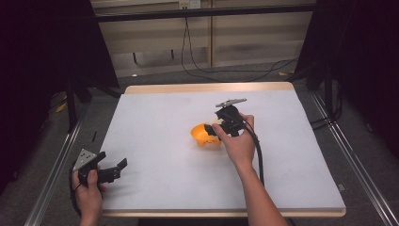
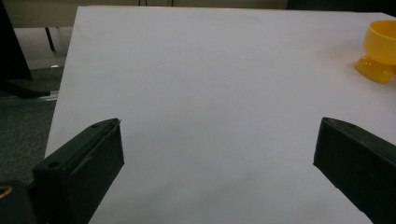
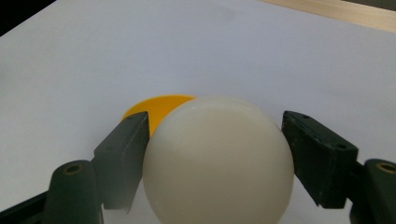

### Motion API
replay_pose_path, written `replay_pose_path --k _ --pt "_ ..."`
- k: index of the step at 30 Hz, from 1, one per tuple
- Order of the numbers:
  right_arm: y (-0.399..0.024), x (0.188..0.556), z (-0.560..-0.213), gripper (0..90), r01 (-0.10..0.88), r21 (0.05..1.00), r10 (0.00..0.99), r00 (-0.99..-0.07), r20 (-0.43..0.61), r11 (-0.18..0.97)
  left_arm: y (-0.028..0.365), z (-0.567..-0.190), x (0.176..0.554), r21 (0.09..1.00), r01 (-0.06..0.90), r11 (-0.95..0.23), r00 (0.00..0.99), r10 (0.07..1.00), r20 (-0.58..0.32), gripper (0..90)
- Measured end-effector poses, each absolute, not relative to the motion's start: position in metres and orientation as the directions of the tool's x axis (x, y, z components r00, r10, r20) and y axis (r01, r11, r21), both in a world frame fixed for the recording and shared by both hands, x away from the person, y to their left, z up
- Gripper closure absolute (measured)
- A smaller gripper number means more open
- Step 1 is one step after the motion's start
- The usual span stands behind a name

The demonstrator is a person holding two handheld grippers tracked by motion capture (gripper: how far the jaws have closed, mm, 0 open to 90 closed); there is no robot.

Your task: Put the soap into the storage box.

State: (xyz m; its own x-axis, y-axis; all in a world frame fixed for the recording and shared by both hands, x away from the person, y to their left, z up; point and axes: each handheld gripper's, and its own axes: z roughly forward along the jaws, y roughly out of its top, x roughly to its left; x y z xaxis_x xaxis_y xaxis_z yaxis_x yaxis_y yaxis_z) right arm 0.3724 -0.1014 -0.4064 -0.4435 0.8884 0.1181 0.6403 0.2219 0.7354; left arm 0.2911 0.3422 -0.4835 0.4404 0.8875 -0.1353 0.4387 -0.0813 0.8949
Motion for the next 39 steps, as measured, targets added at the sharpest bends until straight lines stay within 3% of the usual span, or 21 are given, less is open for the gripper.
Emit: replay_pose_path --k 39 --pt "-0.072 0.389 -0.433 25.5 0.700 0.664 0.912 -0.405 0.064 0.264 0.343 -0.483 0.291 0.895 0.438 -0.083 0.441 0.887 -0.134 1.5"
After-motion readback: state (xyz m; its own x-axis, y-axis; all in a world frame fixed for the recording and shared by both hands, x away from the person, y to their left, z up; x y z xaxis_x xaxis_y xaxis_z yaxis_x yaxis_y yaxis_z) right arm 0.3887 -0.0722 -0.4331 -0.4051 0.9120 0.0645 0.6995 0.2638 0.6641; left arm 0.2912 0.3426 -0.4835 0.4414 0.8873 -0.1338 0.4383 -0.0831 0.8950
